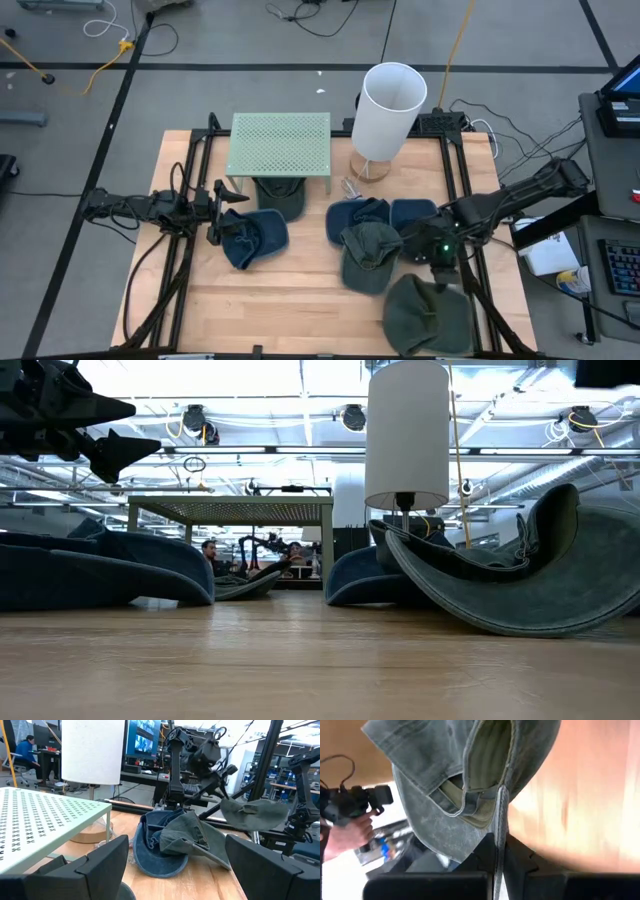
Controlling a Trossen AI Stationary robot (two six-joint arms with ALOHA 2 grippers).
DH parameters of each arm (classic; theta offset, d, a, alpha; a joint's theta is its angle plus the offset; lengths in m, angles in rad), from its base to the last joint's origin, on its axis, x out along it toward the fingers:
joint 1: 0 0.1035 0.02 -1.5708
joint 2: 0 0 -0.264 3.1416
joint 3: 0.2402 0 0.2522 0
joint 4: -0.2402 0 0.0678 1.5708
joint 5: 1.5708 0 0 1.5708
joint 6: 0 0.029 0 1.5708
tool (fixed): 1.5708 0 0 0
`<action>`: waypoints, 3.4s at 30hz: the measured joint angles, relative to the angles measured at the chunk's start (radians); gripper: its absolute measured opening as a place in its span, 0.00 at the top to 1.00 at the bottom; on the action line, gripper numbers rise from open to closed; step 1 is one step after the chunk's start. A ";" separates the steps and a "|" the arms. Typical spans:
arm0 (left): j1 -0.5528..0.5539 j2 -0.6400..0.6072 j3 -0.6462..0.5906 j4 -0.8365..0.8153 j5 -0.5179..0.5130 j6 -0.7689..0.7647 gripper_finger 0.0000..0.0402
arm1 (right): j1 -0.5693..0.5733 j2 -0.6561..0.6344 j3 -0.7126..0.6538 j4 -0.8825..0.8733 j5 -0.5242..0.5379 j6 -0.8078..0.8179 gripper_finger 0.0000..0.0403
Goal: Pick & Place hat
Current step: Put the right gray cap on the shelf
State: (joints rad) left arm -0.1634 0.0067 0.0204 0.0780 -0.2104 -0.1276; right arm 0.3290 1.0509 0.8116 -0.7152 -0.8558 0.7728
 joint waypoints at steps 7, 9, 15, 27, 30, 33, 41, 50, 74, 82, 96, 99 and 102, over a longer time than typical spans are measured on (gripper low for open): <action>0.000 0.000 0.000 0.000 0.000 0.000 0.16 | 0.000 -0.008 0.000 0.194 0.204 -0.032 0.98; 0.000 0.000 0.000 0.000 0.000 0.000 0.16 | 0.000 -0.008 0.000 0.215 0.290 -0.061 0.98; 0.000 0.000 0.000 0.000 0.000 0.000 0.17 | 0.000 -0.008 0.000 0.331 0.561 -0.156 0.98; 0.000 0.000 0.000 0.000 0.000 0.000 0.16 | -0.001 -0.008 0.000 0.619 1.040 -0.398 0.98; 0.000 0.000 0.000 0.000 0.000 0.000 0.16 | -0.001 -0.008 0.000 0.681 1.125 -0.461 0.98; 0.000 0.000 0.000 0.000 0.000 0.000 0.16 | -0.003 -0.008 0.000 0.721 1.146 -0.542 0.98; 0.000 0.000 0.000 0.000 0.000 0.000 0.16 | -0.016 -0.007 0.000 0.803 1.143 -0.639 0.98; 0.000 0.000 0.000 0.000 0.000 0.000 0.16 | -0.015 -0.007 0.000 0.816 1.142 -0.650 0.98; 0.000 0.000 0.000 0.167 -0.070 0.001 0.16 | -0.015 -0.007 0.000 0.818 1.142 -0.628 0.98; 0.000 0.035 0.076 0.113 -0.061 -0.057 0.17 | -0.029 -0.007 0.000 0.953 1.146 -0.616 0.98; 0.000 0.379 0.487 -0.040 -0.061 -0.039 0.17 | -0.134 0.000 0.143 0.933 1.146 -0.575 0.99; 0.000 0.459 0.595 -0.077 -0.061 -0.060 0.17 | -0.162 0.013 0.245 0.807 1.105 -0.575 0.99; 0.000 0.534 0.701 -0.128 -0.061 -0.078 0.17 | -0.198 0.030 0.355 0.716 1.015 -0.570 0.99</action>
State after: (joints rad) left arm -0.1631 0.5410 0.7212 -0.0503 -0.2714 -0.2054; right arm 0.1314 1.0808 1.1663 0.0012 0.1588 0.2026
